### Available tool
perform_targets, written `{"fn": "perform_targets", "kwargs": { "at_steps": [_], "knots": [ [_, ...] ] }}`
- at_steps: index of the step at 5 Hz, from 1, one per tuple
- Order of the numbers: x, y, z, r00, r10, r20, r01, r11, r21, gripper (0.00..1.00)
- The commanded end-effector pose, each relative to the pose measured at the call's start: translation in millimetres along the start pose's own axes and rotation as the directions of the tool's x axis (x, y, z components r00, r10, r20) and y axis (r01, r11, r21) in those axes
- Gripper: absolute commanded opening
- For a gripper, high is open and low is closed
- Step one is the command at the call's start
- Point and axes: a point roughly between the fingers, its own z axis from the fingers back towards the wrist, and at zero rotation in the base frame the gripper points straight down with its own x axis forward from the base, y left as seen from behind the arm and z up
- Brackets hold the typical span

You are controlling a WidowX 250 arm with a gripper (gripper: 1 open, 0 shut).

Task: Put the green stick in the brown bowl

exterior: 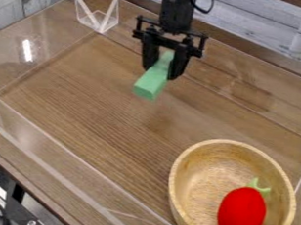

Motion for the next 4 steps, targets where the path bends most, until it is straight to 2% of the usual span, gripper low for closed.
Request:
{"fn": "perform_targets", "kwargs": {
  "at_steps": [1,2,4],
  "knots": [
    [-11.2,-8.5,18.2,0.996,-0.035,0.081,0.033,0.999,0.020,0.00],
    [-7.7,-10.0,20.0,0.993,-0.084,0.077,0.081,0.996,0.039,0.00],
    [7.8,15.1,13.1,0.996,0.045,0.083,-0.045,0.999,0.007,0.00]
  ]
}}
